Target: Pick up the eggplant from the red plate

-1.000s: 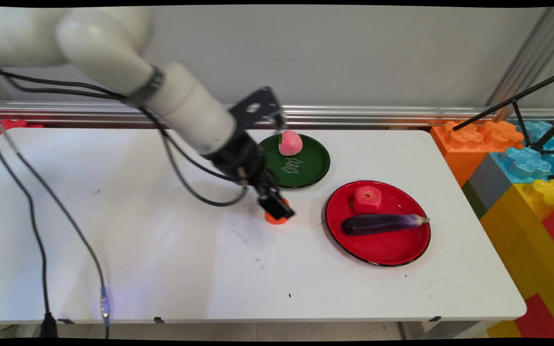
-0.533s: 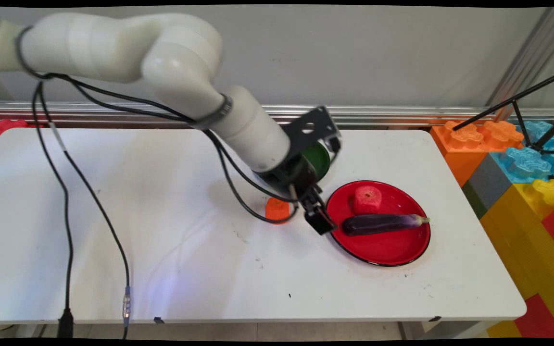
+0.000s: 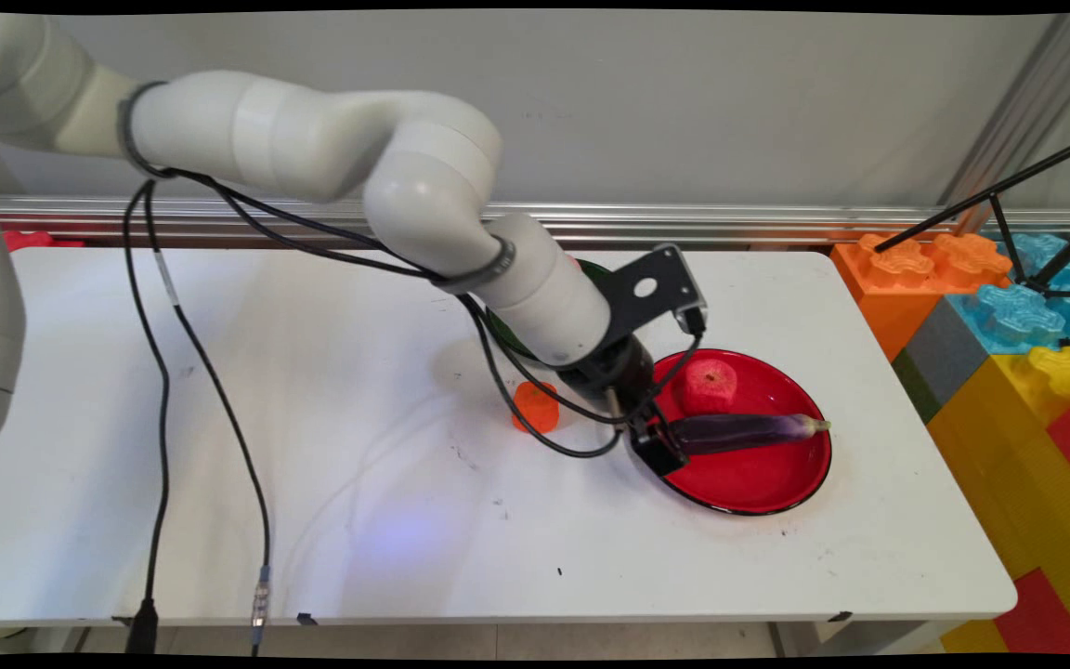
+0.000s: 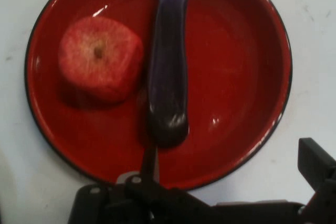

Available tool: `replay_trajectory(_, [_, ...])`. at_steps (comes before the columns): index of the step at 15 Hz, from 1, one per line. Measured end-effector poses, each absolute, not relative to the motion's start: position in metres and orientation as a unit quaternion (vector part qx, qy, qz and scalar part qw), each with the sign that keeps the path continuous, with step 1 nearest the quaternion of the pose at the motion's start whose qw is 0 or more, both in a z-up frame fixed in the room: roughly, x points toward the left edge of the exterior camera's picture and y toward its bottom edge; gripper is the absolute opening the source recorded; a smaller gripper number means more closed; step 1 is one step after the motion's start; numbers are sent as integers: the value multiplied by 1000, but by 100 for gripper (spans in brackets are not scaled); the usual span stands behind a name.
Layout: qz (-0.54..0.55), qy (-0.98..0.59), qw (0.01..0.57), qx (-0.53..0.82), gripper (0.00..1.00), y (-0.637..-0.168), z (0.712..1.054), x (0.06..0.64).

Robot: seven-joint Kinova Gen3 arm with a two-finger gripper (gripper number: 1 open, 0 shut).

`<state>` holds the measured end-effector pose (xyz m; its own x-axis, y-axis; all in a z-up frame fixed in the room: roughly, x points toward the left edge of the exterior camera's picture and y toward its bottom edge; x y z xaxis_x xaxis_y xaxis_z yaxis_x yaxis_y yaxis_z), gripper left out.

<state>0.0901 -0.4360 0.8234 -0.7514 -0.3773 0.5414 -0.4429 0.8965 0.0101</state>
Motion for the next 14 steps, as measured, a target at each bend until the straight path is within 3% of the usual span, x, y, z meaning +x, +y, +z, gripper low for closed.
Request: replay_trajectory(14, [77,-929,296,208,100,-465,772,69])
